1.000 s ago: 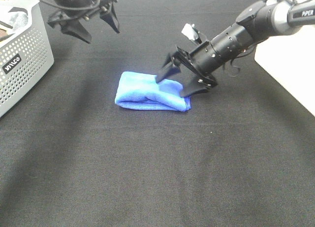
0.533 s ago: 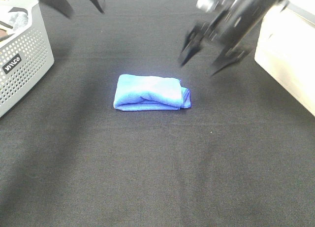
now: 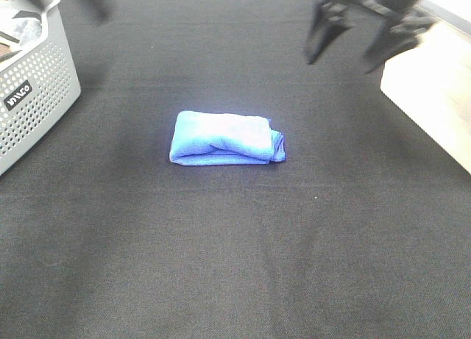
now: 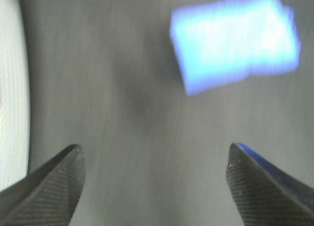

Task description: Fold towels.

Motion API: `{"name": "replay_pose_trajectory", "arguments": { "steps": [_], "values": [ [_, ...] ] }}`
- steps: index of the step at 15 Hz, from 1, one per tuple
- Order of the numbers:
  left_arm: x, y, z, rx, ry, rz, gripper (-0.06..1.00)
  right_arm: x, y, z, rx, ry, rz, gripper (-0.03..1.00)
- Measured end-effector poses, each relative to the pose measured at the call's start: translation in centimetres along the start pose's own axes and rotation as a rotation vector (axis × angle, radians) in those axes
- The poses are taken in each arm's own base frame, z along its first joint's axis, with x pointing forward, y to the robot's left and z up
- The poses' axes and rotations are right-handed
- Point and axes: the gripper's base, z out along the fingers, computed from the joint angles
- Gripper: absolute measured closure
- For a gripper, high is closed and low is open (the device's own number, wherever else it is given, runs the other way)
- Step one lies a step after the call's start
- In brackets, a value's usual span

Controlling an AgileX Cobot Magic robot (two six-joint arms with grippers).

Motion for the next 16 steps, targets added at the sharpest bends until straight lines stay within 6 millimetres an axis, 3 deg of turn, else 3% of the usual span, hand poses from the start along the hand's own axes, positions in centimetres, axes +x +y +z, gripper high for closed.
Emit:
{"name": "replay_pose_trajectory", "arguments": {
  "steps": [5, 6, 7, 8, 9, 10, 11, 13, 16],
  "values": [
    [12.2, 0.3, -5.8, -0.001, -0.023, 0.002, 0.19, 8.6, 1.4, -3.5, 0.009, 0.032, 0.009, 0.09],
    [12.2, 0.3, -5.8, -0.001, -0.023, 0.002, 0.19, 8.6, 1.4, -3.5, 0.009, 0.032, 0.009, 0.09],
    [14.6, 0.4, -6.3, 0.000, -0.034, 0.003, 0.19, 10.7, 1.6, -3.8, 0.012, 0.031, 0.013, 0.09],
    [19.7, 0.6, -7.4, 0.003, -0.086, 0.006, 0.19, 14.8, 1.9, -4.7, 0.031, -0.018, 0.008, 0.09],
    [19.7, 0.6, -7.4, 0.003, -0.086, 0.006, 0.19, 14.8, 1.9, -4.7, 0.031, -0.018, 0.008, 0.09],
    [22.0, 0.7, -7.8, 0.004, -0.122, 0.011, 0.19, 18.2, 1.9, -4.7, 0.053, -0.020, 0.001, 0.09],
    [25.4, 0.8, -8.4, 0.007, -0.201, 0.024, 0.19, 20.5, 1.9, -4.8, 0.069, -0.028, -0.008, 0.09],
    [29.6, 1.0, -8.8, 0.012, -0.323, 0.035, 0.19, 24.6, 2.0, -5.4, 0.101, -0.079, -0.036, 0.09],
    [34.1, 1.2, -8.7, 0.013, -0.494, 0.070, 0.19, 29.8, 2.1, -6.1, 0.158, -0.214, -0.089, 0.09]
  ]
}}
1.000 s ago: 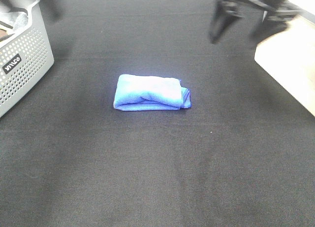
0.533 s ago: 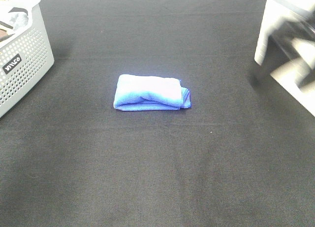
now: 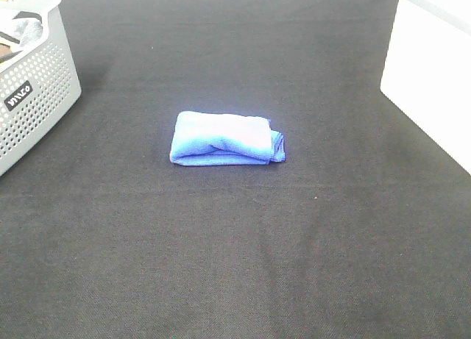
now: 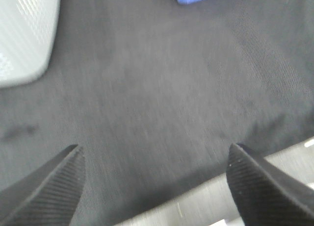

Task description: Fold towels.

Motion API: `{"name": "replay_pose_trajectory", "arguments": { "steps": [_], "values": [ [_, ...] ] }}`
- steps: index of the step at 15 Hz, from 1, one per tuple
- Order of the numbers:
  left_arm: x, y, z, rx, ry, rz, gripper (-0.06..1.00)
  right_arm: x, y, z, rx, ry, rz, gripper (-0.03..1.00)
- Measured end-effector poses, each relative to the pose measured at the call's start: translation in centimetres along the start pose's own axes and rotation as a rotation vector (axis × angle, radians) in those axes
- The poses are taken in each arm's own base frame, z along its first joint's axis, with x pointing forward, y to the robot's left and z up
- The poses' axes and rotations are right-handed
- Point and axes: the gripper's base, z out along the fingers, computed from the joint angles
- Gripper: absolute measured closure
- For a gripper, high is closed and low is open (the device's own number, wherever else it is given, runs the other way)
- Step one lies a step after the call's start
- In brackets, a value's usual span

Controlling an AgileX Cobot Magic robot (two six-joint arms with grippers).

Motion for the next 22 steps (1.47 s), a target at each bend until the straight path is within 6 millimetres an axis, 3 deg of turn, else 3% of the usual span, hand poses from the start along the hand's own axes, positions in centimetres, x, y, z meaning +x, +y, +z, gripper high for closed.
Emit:
{"name": "replay_pose_trajectory", "arguments": {
  "steps": [3, 7, 10, 22],
  "values": [
    [2.0, -0.1, -0.3, 0.005, -0.068, 0.072, 0.19, 3.3, 0.3, -2.2, 0.059, -0.213, -0.047, 0.09],
    [1.6, -0.1, 0.1, 0.014, -0.131, 0.086, 0.19, 6.0, 0.5, -4.4, 0.123, -0.448, -0.090, 0.09],
    [1.4, -0.2, 1.0, 0.020, -0.175, 0.100, 0.19, 6.1, 0.5, -4.2, 0.127, -0.455, -0.091, 0.09],
    [1.3, -0.2, 1.0, -0.009, -0.183, 0.085, 0.19, 6.1, 0.5, -4.2, 0.127, -0.454, -0.091, 0.09]
  ]
}}
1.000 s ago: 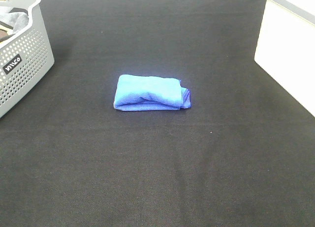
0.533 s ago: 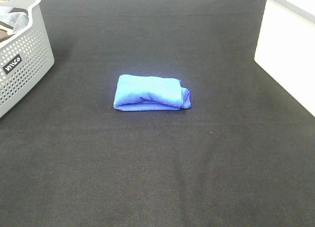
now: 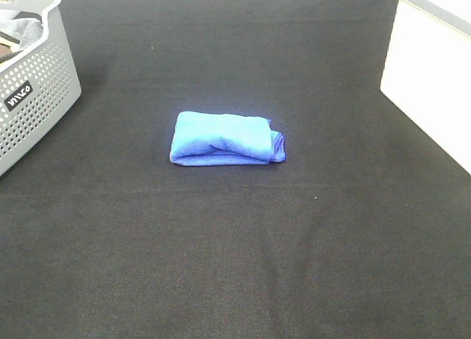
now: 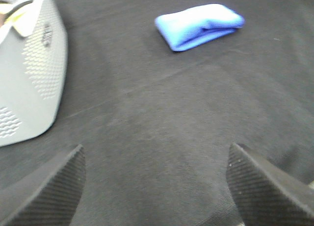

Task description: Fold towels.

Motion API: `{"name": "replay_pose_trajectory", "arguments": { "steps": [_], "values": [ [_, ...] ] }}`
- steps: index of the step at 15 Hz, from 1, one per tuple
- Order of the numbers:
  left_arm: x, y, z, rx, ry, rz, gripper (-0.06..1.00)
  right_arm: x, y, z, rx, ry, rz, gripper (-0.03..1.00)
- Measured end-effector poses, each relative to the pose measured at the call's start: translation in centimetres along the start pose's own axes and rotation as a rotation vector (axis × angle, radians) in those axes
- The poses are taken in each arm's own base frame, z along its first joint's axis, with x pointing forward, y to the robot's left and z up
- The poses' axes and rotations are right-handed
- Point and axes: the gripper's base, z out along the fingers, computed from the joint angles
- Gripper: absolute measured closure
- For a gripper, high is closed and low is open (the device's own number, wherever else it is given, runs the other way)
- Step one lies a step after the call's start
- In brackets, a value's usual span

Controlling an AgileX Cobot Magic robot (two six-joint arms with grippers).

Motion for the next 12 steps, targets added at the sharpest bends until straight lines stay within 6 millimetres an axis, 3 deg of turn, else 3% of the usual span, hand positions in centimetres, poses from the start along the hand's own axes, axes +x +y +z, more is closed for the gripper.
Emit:
{"name": "replay_pose_trajectory", "arguments": {
  "steps": [5, 12],
  "values": [
    [0.0, -0.1, 0.0, -0.227, -0.009, -0.110, 0.19, 0.0, -0.1, 0.0, 0.067, 0.005, 0.044, 0.09],
    [0.0, -0.2, 0.0, -0.236, -0.009, -0.119, 0.19, 0.7, 0.3, -1.1, 0.191, -0.080, 0.097, 0.09]
  ]
}}
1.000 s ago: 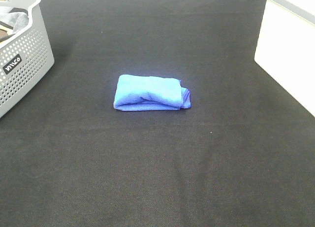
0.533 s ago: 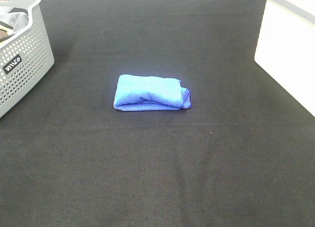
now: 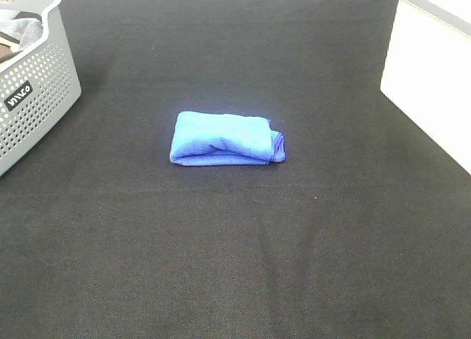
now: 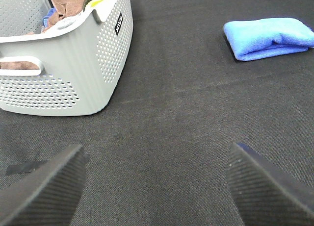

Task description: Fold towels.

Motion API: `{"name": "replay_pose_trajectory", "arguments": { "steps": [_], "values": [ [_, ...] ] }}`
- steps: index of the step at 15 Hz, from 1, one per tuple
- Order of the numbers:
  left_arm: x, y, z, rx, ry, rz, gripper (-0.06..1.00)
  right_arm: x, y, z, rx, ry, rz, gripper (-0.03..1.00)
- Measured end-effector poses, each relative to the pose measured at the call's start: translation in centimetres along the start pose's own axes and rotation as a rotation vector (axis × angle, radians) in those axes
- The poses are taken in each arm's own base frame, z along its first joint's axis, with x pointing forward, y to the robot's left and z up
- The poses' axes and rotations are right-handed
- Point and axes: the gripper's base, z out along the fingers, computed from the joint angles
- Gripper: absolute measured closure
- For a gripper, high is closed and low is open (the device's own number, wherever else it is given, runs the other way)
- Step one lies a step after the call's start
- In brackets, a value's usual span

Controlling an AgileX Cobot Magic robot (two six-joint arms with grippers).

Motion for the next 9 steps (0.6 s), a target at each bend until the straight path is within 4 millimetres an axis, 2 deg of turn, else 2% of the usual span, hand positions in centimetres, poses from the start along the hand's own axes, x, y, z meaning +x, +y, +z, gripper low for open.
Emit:
{"name": "replay_pose_trajectory", "arguments": {
  "steps": [9],
  "values": [
    [0.00, -0.01, -0.01, 0.001, -0.002, 0.000, 0.19, 0.06, 0.02, -0.11, 0.001, -0.008, -0.001, 0.09]
  ]
}}
